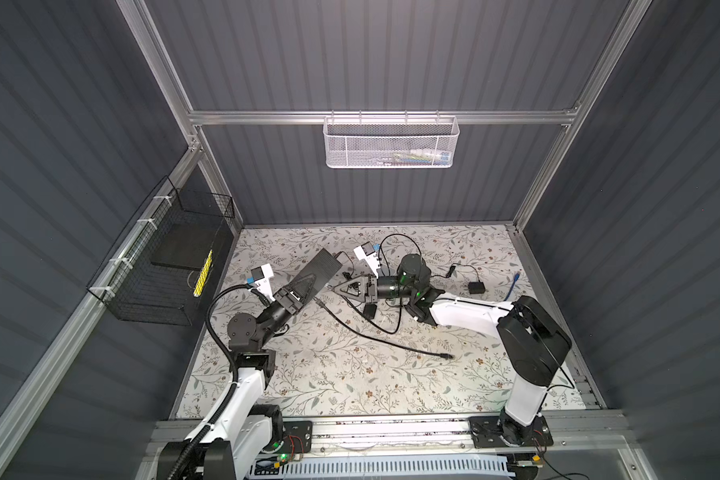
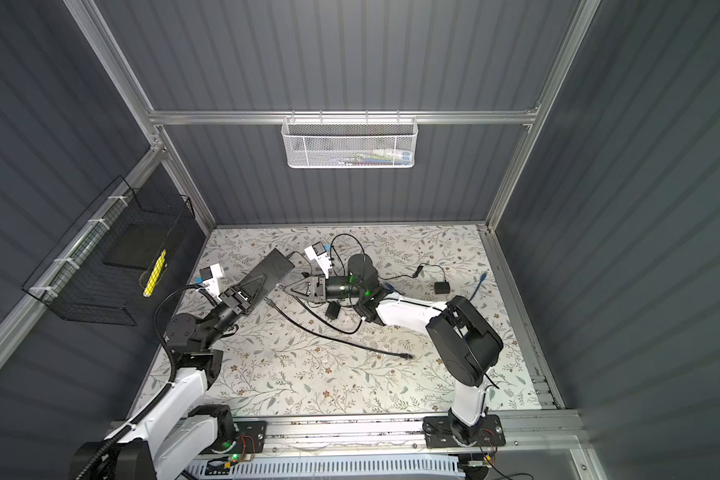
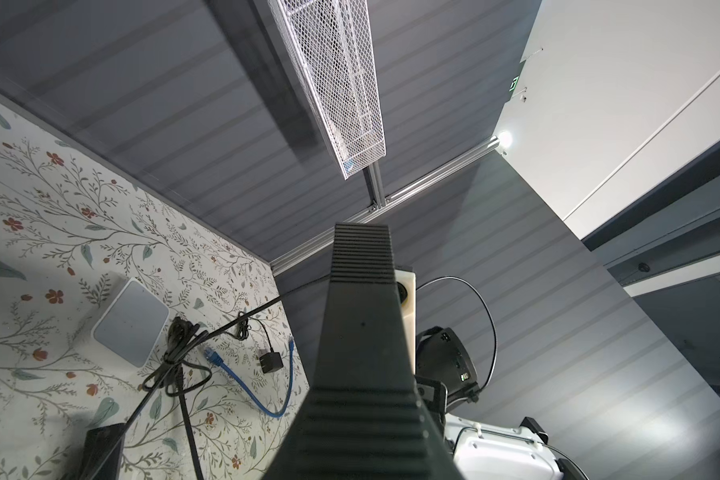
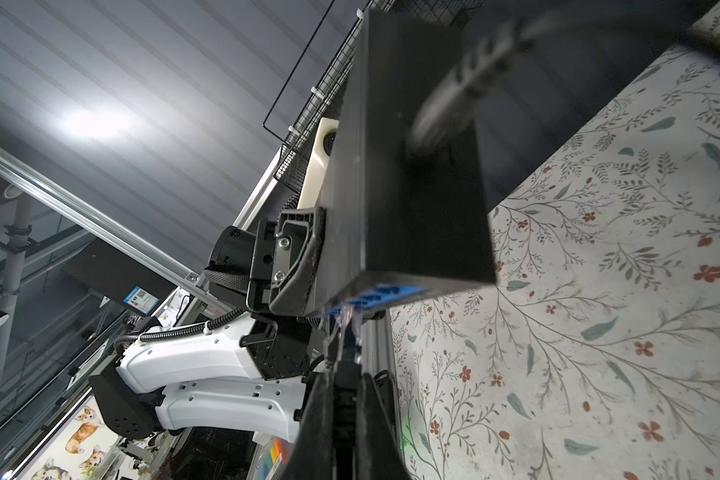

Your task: Insert the plug into the switch port

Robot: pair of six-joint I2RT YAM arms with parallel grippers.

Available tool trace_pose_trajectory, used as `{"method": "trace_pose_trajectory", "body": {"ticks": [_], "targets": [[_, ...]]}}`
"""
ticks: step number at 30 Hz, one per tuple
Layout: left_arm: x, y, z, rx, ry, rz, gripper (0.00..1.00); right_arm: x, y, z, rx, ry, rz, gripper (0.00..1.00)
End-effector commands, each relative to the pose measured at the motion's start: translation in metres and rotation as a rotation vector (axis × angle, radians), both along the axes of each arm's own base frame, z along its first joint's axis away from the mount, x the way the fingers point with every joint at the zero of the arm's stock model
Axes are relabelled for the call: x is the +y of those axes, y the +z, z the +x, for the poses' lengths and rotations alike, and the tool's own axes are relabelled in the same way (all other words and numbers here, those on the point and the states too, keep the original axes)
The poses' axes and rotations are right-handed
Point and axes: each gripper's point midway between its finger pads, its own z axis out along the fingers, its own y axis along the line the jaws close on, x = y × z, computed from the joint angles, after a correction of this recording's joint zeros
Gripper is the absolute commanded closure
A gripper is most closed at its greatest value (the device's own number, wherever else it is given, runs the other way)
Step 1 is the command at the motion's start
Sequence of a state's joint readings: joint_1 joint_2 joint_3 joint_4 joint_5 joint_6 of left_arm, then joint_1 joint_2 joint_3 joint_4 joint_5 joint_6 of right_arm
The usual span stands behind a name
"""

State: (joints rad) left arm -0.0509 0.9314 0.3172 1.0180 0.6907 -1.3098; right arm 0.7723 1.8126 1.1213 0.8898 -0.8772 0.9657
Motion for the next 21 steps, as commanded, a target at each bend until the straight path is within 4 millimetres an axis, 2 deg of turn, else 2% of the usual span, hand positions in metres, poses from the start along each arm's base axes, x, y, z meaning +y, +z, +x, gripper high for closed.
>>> {"method": "trace_pose_trajectory", "body": {"ticks": [1, 6, 10, 15, 21], "targets": [[-0.031, -0.023, -0.026, 0.057, -0.212, 0.088, 1.0, -0.009, 0.066, 0.012, -0.078, -0.129, 0.192, 1.0], [-0.029, -0.023, -0.021, 0.057, -0.187, 0.077, 1.0, -0.013, 0.059, 0.006, -0.021, -0.134, 0.194, 1.0], [-0.024, -0.018, -0.013, 0.045, -0.142, 0.048, 1.0, -0.009, 0.037, 0.003, -0.008, -0.134, 0.138, 1.0], [-0.017, -0.012, -0.002, 0.038, -0.078, 0.029, 1.0, -0.014, 0.008, -0.003, 0.017, -0.151, 0.072, 1.0], [-0.016, -0.007, 0.003, 0.025, -0.067, 0.011, 1.0, -0.02, -0.009, -0.008, 0.03, -0.161, 0.037, 1.0]]}}
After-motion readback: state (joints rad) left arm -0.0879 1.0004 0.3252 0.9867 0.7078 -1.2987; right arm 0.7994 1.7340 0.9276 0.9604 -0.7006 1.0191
